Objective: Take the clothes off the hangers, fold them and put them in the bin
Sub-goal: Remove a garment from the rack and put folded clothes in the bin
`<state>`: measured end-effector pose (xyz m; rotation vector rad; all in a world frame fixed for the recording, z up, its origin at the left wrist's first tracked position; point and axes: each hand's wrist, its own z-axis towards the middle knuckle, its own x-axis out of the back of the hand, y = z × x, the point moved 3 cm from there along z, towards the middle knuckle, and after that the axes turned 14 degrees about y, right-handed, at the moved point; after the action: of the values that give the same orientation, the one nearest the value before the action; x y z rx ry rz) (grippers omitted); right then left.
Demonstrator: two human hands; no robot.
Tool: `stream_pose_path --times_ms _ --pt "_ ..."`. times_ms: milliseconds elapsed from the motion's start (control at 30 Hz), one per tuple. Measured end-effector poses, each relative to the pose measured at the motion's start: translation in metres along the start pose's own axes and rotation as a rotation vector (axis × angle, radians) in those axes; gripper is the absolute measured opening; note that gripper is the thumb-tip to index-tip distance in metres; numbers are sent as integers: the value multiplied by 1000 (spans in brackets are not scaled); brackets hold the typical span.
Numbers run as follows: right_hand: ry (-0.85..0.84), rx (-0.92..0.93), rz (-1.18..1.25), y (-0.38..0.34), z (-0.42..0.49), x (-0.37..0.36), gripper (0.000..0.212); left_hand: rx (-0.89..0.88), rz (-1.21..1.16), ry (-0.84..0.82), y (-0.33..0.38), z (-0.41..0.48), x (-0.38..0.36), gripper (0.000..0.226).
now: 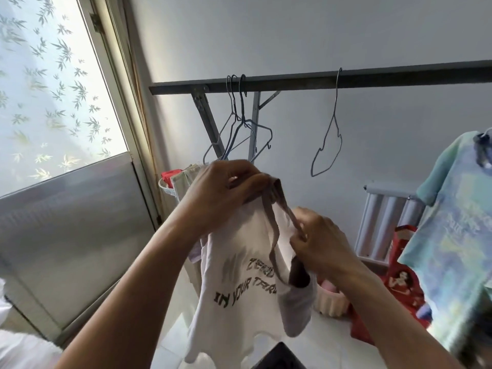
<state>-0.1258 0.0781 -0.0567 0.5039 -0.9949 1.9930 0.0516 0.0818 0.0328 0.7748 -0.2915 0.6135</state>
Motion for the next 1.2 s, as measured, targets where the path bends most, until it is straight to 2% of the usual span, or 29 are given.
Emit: stream_pose_path --times_ms 33,133,200,267,333,433,500,567,667,733,800,867,933,1000,1067,1100,1200 --pt "-59 -44 -5 7 0 2 14 3 26 8 -3 2 4 17" --pt "-180 -196 221 28 6 18 16 36 116 21 -17 6 21 23" --pt "-220 -205 273 35 15 35 15 71 107 9 -27 6 30 26" --pt "-240 -213 331 42 23 48 19 97 6 -12 -33 4 33 24" --pt "-243 -219 424 45 28 57 13 129 -116 -29 -37 2 34 21" --pt "-248 -264 636 43 30 58 30 236 -324 -73 -46 -5 34 23" --pt "-225 -341 782 41 30 59 27 304 -482 -96 -54 -11 33 32" --pt "-231 -392 880 41 28 60 38 333 -546 -113 -61 -15 32 44" --pt "-373 -300 940 47 25 69 39 328 -508 -110 -66 -16 32 52" --pt "-451 -223 869 54 24 75 40 315 -482 -109 -66 -16 33 56" --pt "-434 -194 795 57 25 80 22 314 -482 -123 -64 -15 33 51" --pt "-340 -199 799 57 25 82 12 307 -472 -162 -65 -13 34 46" --pt "-261 -200 809 58 23 81 21 297 -404 -217 -66 -13 35 45" --pt "-214 -219 810 59 21 76 32 312 -364 -233 -66 -15 32 32" --pt "-180 -311 886 56 19 73 20 342 -354 -162 -64 -18 26 15" --pt "-157 -365 907 57 18 71 16 372 -351 -107 -63 -19 22 15" --pt "-73 -483 838 60 15 55 26 487 -296 17 -72 -28 3 23"
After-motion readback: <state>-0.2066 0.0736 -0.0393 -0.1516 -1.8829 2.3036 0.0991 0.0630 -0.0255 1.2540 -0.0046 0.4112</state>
